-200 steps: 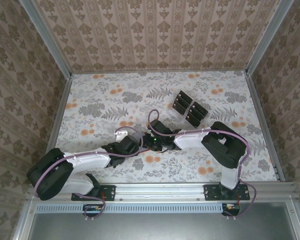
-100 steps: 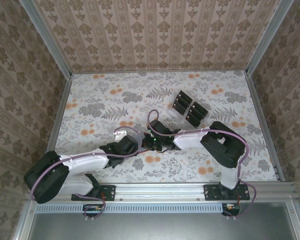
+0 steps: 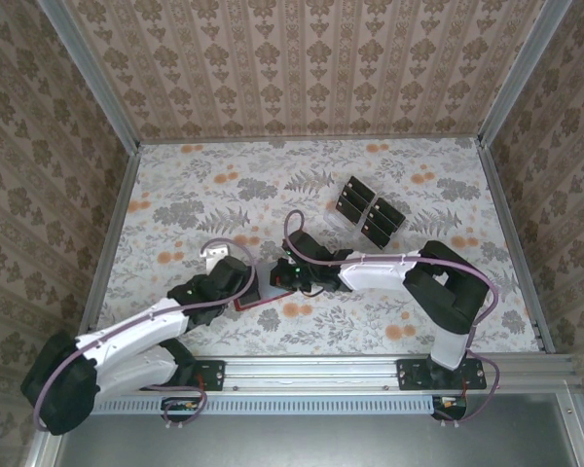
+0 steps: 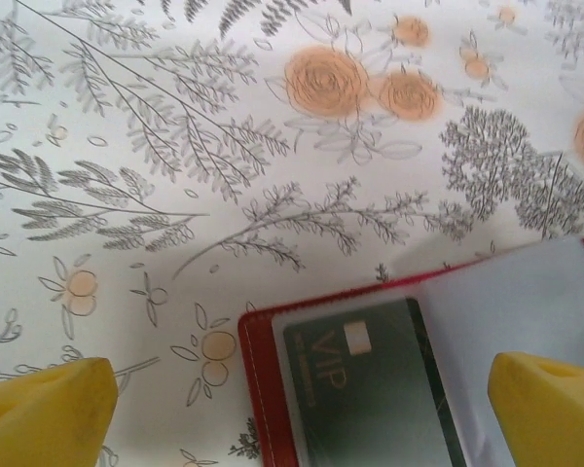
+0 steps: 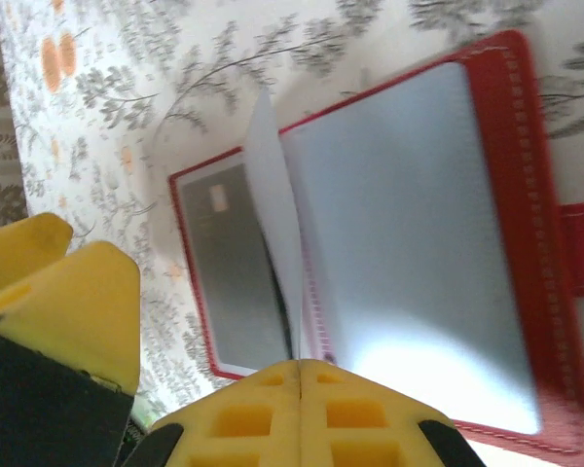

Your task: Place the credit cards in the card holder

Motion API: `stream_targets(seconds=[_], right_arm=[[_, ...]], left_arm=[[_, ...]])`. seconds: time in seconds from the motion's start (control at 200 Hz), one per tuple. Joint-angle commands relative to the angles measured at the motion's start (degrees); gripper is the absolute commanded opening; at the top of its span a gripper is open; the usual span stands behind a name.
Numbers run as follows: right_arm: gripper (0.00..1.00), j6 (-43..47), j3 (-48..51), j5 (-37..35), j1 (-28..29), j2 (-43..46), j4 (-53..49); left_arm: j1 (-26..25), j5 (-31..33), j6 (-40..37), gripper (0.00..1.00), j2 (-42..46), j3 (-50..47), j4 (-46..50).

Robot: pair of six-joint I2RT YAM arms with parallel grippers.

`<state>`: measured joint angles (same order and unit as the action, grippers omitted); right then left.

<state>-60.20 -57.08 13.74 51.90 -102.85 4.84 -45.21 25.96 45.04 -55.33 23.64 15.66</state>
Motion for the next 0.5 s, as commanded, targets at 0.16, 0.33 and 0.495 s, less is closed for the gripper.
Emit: stream_targets(seconds=[0.16, 0.33, 0.495], right_arm=[[0.0, 2.3, -8.3, 0.9, 3.1, -4.2, -4.2], [0.0, 2.6, -12.7, 2.1, 5.0, -9.6, -5.5], [0.24, 2.3, -15.4, 3.9, 6.1, -14.0, -5.7]], left_arm=[[2.7, -2.5, 0.3, 1.0, 5.7, -0.7, 4.0], [3.2, -3.0, 1.0, 1.0, 7.0, -1.2, 4.2], [3.5, -2.4, 1.6, 1.0, 9.0, -1.2, 5.2]])
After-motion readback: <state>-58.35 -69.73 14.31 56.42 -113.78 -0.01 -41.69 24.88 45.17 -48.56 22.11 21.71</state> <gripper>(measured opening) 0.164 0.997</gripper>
